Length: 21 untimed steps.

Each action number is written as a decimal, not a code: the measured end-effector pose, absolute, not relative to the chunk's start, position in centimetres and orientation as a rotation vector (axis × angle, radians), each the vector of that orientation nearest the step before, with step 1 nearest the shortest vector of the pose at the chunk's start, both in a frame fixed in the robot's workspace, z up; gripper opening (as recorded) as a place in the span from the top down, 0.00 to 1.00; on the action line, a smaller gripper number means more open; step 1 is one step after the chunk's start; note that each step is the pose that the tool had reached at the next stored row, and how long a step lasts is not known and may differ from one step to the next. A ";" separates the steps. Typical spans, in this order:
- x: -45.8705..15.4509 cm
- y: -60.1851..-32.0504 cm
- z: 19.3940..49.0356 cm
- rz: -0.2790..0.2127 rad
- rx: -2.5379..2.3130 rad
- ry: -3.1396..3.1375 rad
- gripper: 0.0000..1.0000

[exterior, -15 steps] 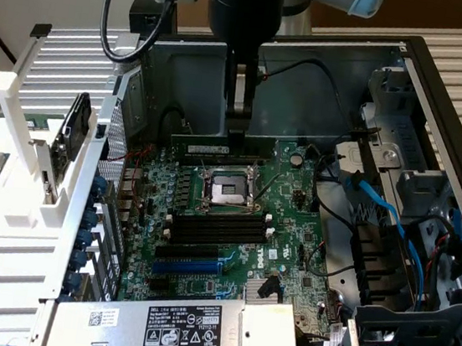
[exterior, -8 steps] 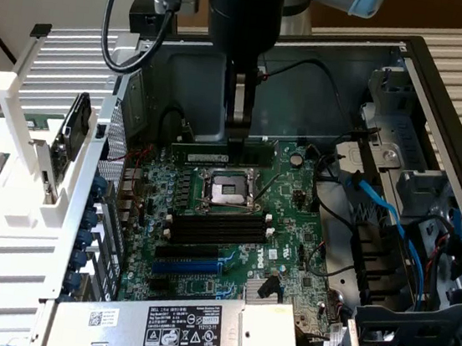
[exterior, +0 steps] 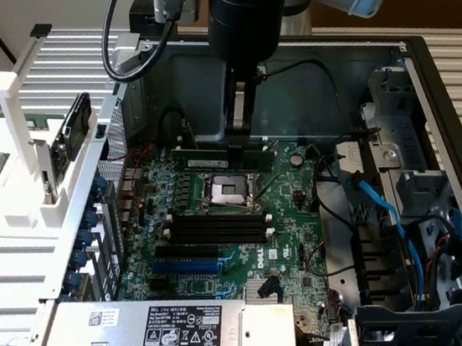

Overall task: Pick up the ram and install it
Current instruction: 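Pick up the ram and move it above insertion slot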

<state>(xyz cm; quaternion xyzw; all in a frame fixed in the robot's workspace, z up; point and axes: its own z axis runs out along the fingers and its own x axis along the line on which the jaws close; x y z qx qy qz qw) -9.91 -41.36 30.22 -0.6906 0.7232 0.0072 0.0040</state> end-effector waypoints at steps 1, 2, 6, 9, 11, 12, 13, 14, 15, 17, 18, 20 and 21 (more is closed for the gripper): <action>-9.9 -41.4 30.1 0.022 -2.164 2.266 0.88; -9.9 -41.4 30.0 0.022 -2.164 2.266 0.88; -9.9 -41.5 29.5 0.021 -2.164 2.266 0.88; -9.9 -41.7 29.2 0.021 -2.164 2.267 0.88; -9.9 -41.8 29.0 0.021 -2.164 2.267 0.88; -9.9 -41.9 29.0 0.021 -2.164 2.267 0.88; -9.9 -42.1 28.9 0.021 -2.164 2.267 0.88; -9.9 -42.2 28.9 0.021 -2.164 2.267 0.88; -9.9 -42.4 28.8 0.021 -2.164 2.267 0.88; -9.8 -42.7 28.7 0.021 -2.164 2.267 0.88; -9.8 -42.8 28.6 0.021 -2.164 2.266 0.88; -9.8 -42.9 28.4 0.021 -2.164 2.266 0.88; -9.8 -42.9 28.3 0.021 -2.164 2.267 0.88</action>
